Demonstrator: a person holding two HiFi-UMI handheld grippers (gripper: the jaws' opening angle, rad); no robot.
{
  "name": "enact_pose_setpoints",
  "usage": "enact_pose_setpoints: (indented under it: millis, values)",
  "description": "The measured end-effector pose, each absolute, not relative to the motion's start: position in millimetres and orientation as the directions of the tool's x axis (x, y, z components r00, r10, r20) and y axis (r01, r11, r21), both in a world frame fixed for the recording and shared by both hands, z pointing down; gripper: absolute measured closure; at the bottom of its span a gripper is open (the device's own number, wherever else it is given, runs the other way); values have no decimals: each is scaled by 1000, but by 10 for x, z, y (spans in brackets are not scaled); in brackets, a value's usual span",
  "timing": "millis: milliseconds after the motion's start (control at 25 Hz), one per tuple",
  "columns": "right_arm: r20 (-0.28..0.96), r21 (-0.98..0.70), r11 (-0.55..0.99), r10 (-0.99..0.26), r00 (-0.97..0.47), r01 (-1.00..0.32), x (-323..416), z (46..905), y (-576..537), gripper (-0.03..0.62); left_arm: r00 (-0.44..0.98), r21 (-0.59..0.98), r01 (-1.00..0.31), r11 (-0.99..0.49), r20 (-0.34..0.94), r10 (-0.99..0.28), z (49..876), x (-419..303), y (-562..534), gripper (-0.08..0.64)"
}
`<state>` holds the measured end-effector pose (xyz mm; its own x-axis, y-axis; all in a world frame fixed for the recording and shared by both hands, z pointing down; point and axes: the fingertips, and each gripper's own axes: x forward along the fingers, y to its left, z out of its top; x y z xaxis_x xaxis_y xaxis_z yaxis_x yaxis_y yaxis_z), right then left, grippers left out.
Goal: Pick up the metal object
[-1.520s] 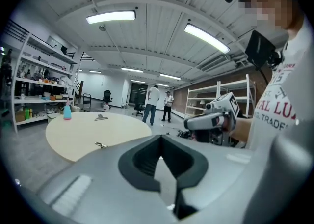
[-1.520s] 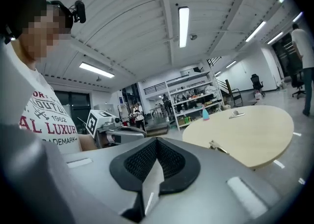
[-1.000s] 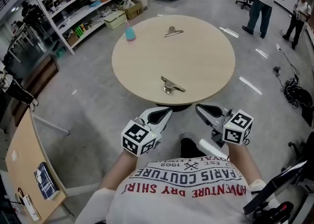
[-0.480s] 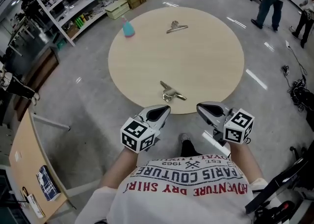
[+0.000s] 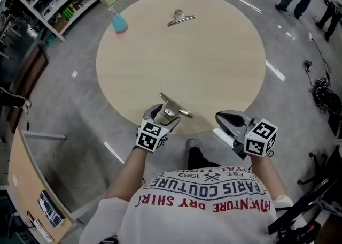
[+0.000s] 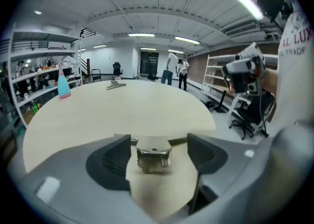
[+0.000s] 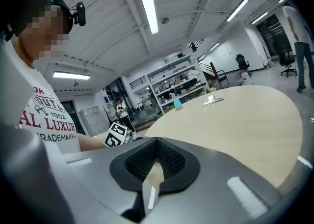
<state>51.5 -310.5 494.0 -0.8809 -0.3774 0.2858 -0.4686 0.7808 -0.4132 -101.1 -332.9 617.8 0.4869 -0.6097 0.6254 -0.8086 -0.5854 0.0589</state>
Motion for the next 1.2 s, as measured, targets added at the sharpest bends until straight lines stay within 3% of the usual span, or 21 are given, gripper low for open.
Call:
enact_pose_setpoints:
  millis: [240, 400, 720, 920, 1200]
  values:
    - [291, -455, 764, -359, -887, -458, 460, 5125, -3309, 591, 444, 31, -808, -589, 690, -572, 6593, -1036, -3477, 216]
    - [297, -465, 761, -348, -889, -453, 463, 5179, -3366, 591, 425, 8, -809, -588, 699, -575, 6646, -1020, -3525, 273]
    - [306, -468, 757, -345, -887, -456, 420, 5200, -3360, 591, 438, 11, -800, -600, 694, -572, 6620, -1017, -3508, 276]
    - [278, -458, 770, -350, -894, -444, 359, 5076, -3272, 591, 488, 70, -810, -583, 631, -603, 6321, -992, -3432, 276]
    - [227, -389, 812, -374, -899, -436, 263, 4647, -2818, 591, 560, 87, -796, -598, 480, -676, 5257, -982, -2907, 276]
